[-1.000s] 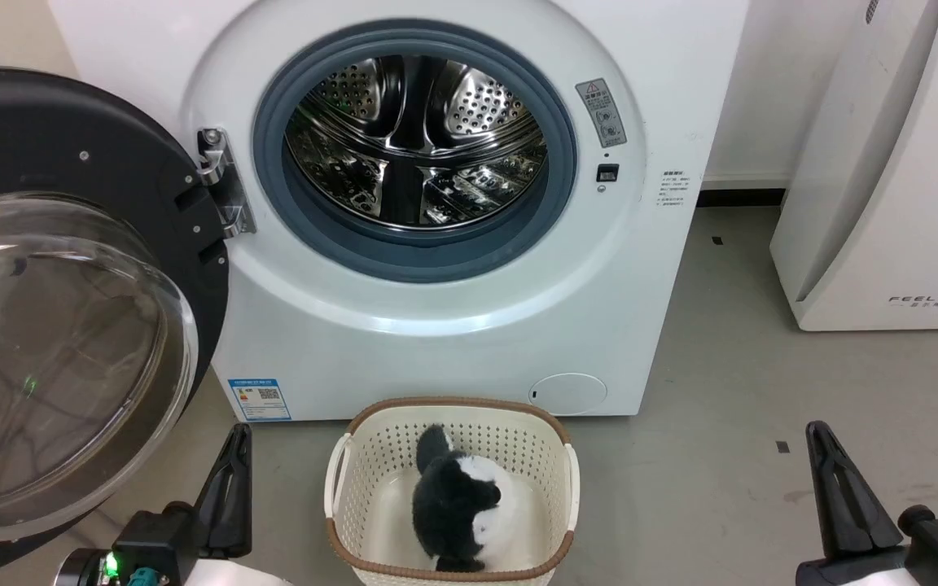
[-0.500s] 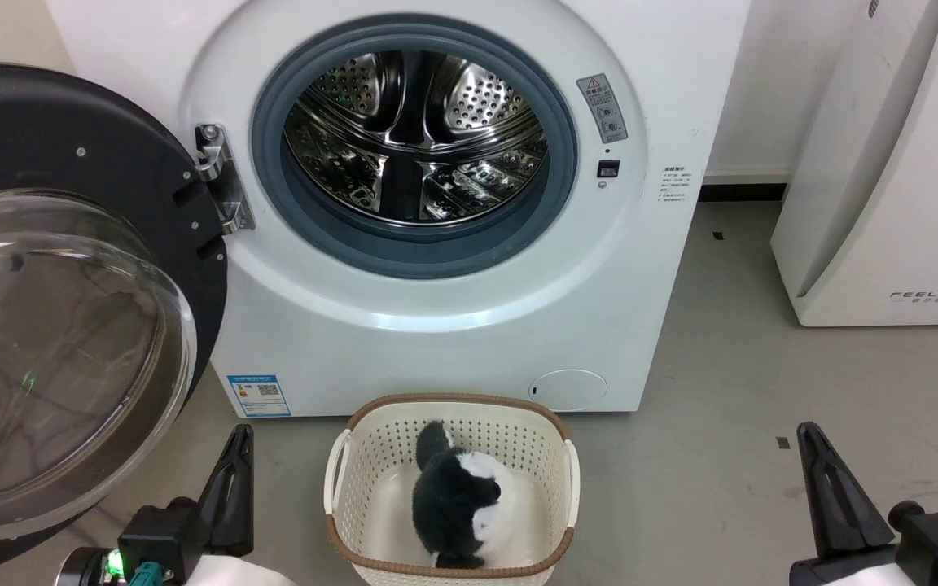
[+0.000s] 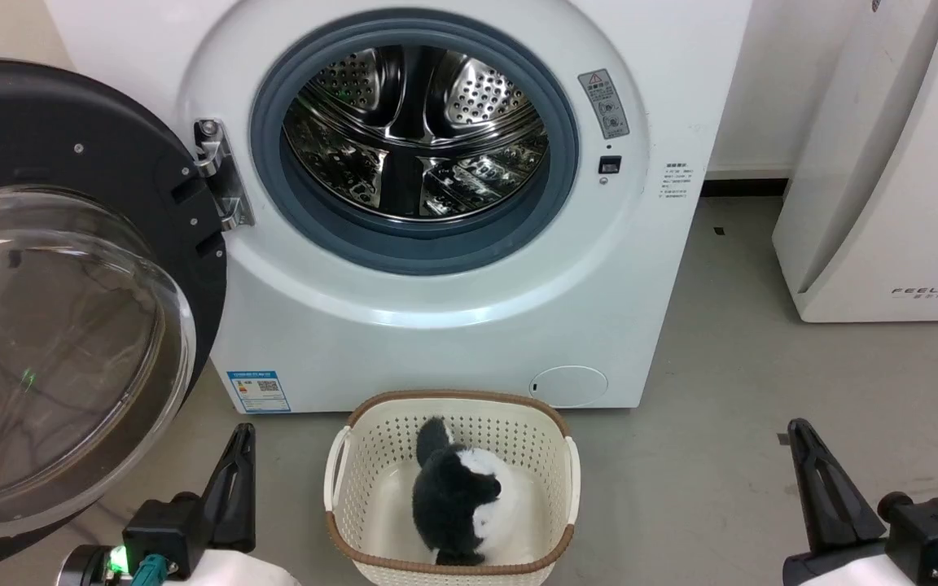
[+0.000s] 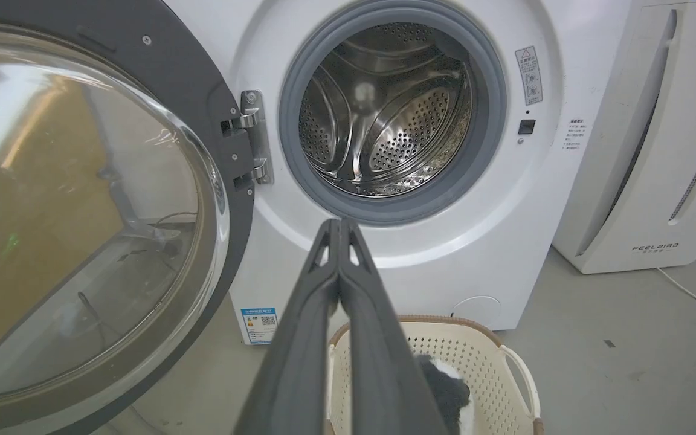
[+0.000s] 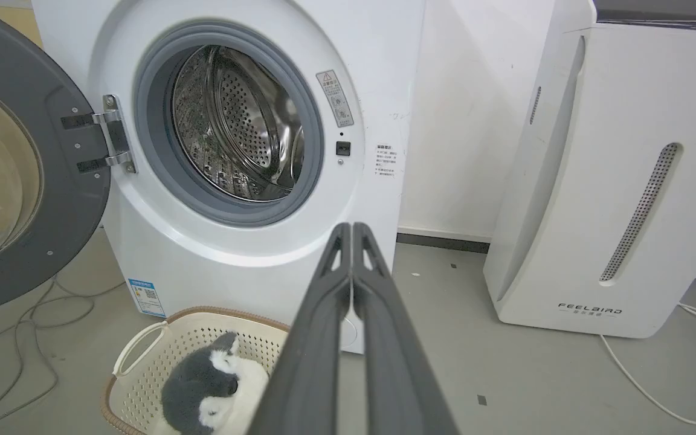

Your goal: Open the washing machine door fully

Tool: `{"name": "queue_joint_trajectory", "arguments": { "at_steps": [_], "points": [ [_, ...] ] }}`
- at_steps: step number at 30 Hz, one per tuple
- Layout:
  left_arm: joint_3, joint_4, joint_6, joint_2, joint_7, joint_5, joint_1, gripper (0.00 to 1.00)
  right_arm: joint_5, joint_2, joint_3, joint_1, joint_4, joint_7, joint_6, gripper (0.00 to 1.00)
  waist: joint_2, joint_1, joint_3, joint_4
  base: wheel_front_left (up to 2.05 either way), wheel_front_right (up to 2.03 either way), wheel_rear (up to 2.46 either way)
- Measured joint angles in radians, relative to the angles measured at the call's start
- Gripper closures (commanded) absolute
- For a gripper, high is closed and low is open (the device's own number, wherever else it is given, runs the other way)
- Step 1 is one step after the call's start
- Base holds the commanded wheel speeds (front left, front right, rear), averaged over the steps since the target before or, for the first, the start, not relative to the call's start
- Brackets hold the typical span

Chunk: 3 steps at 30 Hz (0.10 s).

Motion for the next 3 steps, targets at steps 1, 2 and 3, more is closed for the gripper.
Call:
{"name": "queue_joint_trajectory", "arguments": {
  "at_steps": [1,2,3],
  "points": [
    [-0.001,0.000,0.003,0.000,0.002,0.001,0.000,1.00,0.000,0.000,0.001,0.000,0.000,0.001,0.000,1.00,0.0000,0.0000,0.001,0.000,0.00,0.00,0.00],
    [-0.001,-0.001,0.003,0.000,0.002,0.002,0.000,1.00,0.000,0.000,0.001,-0.001,0.000,0.004,0.000,1.00,0.0000,0.0000,0.001,0.000,0.00,0.00,0.00],
    [-0.001,-0.002,0.003,0.000,0.005,0.004,0.000,1.00,0.000,0.000,0.002,-0.002,0.001,0.005,0.000,1.00,0.0000,0.0000,0.002,0.001,0.00,0.00,0.00]
  ]
}}
